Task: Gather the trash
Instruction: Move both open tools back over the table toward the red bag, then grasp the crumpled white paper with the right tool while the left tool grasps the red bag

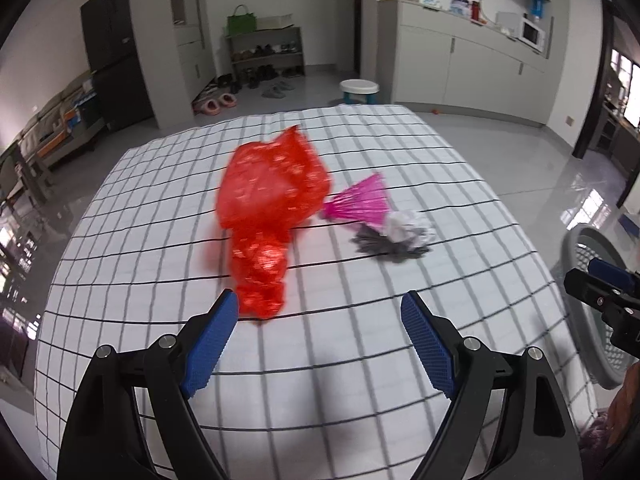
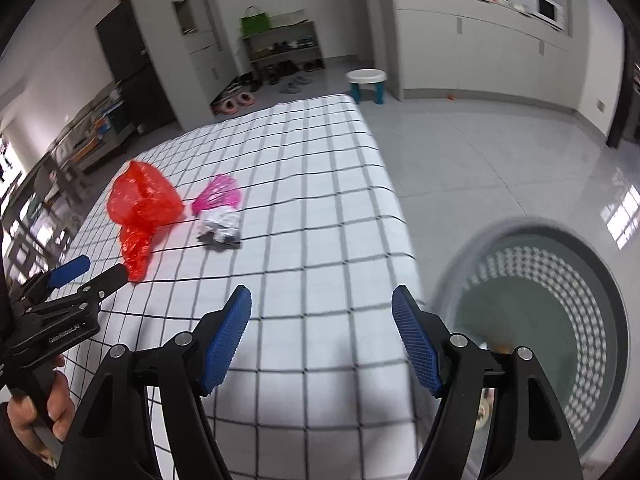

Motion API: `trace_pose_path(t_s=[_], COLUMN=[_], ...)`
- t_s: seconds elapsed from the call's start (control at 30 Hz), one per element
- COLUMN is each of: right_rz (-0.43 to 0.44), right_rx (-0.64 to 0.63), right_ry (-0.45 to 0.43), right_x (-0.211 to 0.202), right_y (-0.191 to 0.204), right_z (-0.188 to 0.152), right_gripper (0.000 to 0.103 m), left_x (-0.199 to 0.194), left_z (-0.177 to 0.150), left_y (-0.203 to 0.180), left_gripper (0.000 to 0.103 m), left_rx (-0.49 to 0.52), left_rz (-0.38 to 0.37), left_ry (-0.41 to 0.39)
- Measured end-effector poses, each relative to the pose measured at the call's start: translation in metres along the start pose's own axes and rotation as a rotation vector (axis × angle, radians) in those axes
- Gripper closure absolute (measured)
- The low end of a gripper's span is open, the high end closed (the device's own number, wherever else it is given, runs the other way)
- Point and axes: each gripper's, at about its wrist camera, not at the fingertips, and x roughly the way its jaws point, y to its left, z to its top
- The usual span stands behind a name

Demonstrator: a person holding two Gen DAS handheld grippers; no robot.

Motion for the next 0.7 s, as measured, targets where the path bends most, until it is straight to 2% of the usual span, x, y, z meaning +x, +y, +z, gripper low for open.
trace_pose_path(t_s=[0.43,0.7], right_rz=[0.058,0.059], right_rx=[-0.137,-0.19], right_ry=[0.062,0.07], right_x=[0.075,0.113], right_y=[0.06,0.086], right_z=[0.045,0.057], right_gripper=[0.033,0.033], left_x=[0.018,0.023], left_z=[0.005,0.008], left_y=[0.056,0.069], left_gripper=[0.021,0.021], left_rx=[-0.123,-0.162], left_rz=[0.066,0.074], left_ry=[0.031,0.036])
